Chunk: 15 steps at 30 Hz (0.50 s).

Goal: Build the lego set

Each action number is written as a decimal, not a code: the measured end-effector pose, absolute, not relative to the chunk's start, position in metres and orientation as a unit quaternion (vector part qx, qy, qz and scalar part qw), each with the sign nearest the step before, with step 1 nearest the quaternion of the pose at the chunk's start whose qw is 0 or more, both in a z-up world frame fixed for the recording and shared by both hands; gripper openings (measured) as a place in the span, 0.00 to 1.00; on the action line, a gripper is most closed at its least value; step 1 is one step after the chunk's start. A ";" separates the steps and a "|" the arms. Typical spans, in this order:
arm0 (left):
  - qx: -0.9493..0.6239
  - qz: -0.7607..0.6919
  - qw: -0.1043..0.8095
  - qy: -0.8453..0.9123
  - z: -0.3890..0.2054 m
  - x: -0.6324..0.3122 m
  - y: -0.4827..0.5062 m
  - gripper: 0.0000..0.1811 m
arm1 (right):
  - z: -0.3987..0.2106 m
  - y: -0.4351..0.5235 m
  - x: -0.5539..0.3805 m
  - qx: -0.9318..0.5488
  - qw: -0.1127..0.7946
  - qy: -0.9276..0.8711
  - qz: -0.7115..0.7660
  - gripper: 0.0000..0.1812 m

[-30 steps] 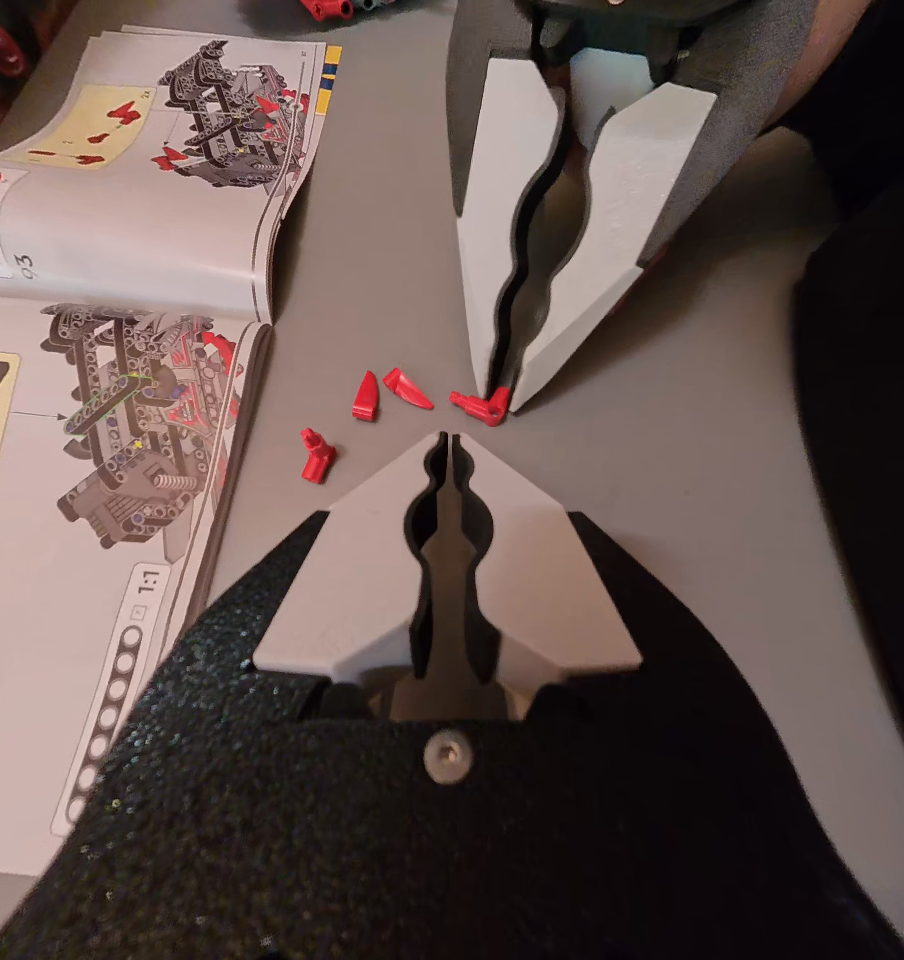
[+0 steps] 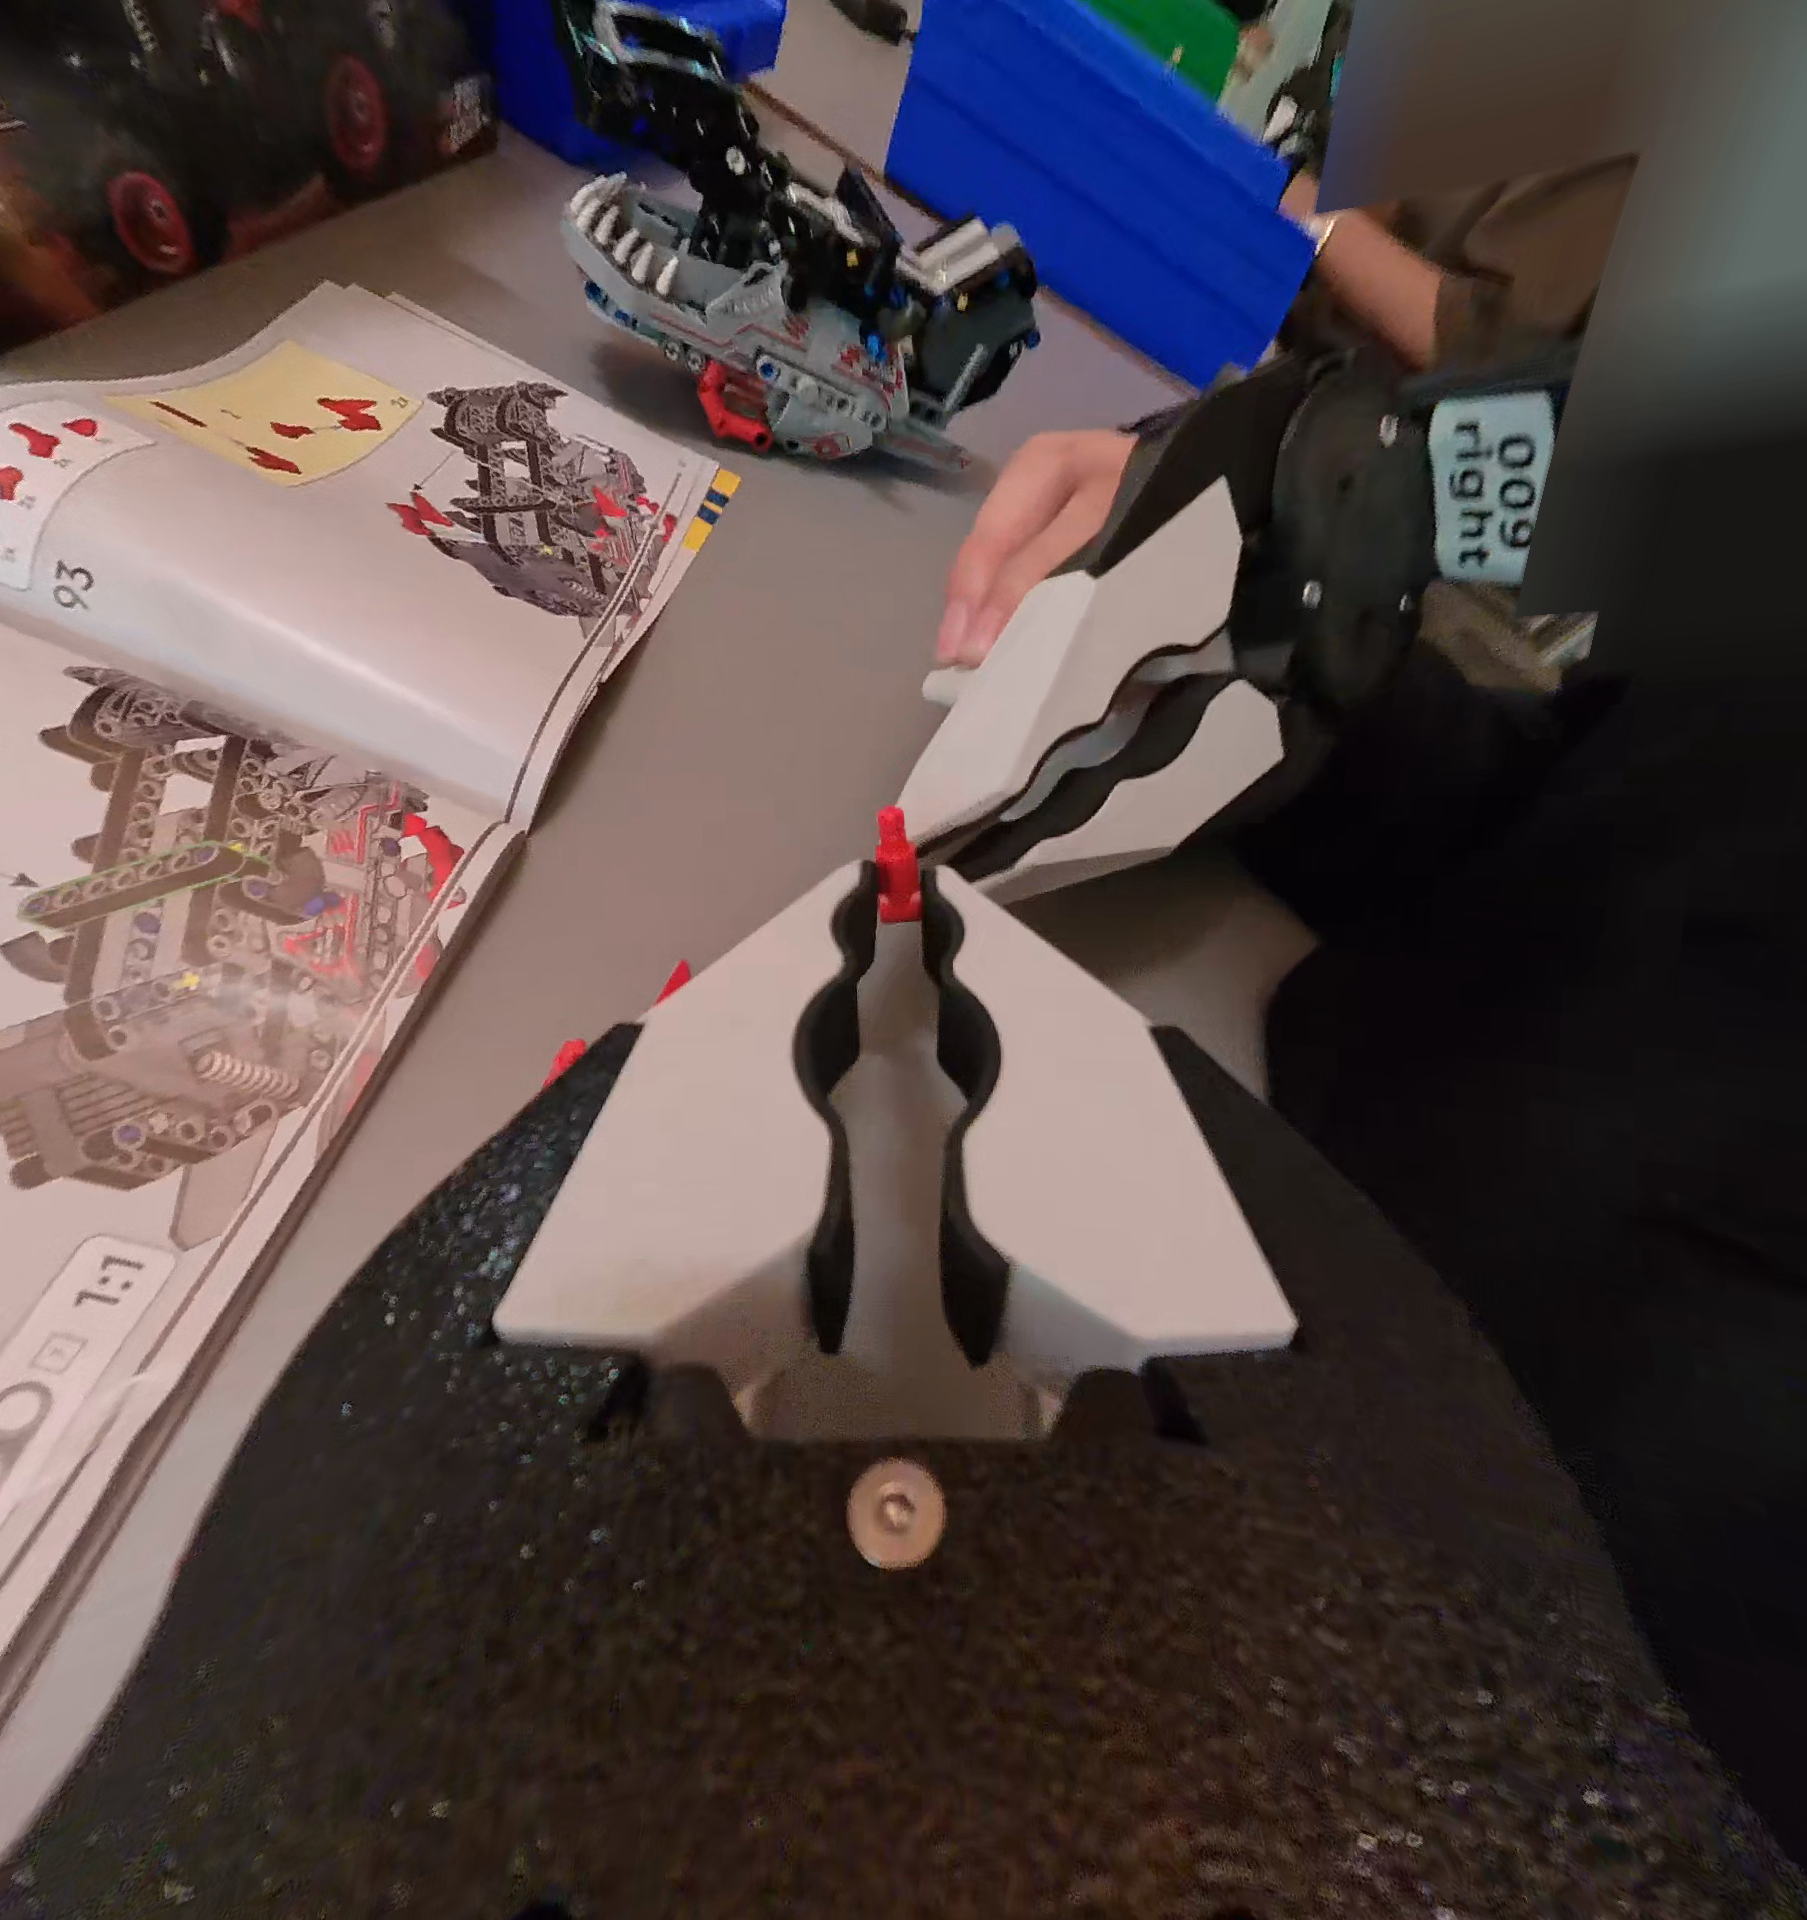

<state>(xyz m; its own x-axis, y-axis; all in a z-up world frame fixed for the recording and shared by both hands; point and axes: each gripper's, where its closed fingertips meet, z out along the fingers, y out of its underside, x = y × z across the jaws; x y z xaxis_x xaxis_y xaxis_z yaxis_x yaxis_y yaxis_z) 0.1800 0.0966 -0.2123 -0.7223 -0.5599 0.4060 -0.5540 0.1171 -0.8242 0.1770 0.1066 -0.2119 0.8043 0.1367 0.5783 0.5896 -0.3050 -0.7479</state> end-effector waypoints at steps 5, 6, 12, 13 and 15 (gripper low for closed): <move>-0.327 -0.538 0.065 0.774 -0.212 0.182 0.094 0.03 | -0.214 0.101 0.182 -0.795 0.556 -0.194 -0.145 0.05; -0.316 -0.543 0.074 0.775 -0.210 0.181 0.092 0.03 | -0.215 0.098 0.186 -0.802 0.560 -0.174 -0.117 0.07; -0.268 -0.573 0.089 0.770 -0.204 0.177 0.078 0.03 | -0.213 0.088 0.185 -0.806 0.580 -0.104 0.059 0.12; -0.261 -0.579 0.099 0.766 -0.202 0.178 0.077 0.03 | -0.213 0.087 0.180 -0.804 0.577 -0.116 0.079 0.08; -0.246 -0.586 0.112 0.764 -0.200 0.178 0.073 0.03 | -0.215 0.087 0.175 -0.804 0.573 -0.122 0.102 0.09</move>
<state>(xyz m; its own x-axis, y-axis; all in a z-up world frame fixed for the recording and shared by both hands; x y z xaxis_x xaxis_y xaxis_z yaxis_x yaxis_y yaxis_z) 0.1783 0.0735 -0.2003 -0.8534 -0.5079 0.1168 -0.2445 0.1923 -0.9504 0.1752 0.0871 -0.2146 0.9493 0.3136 -0.0238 0.0795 -0.3127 -0.9465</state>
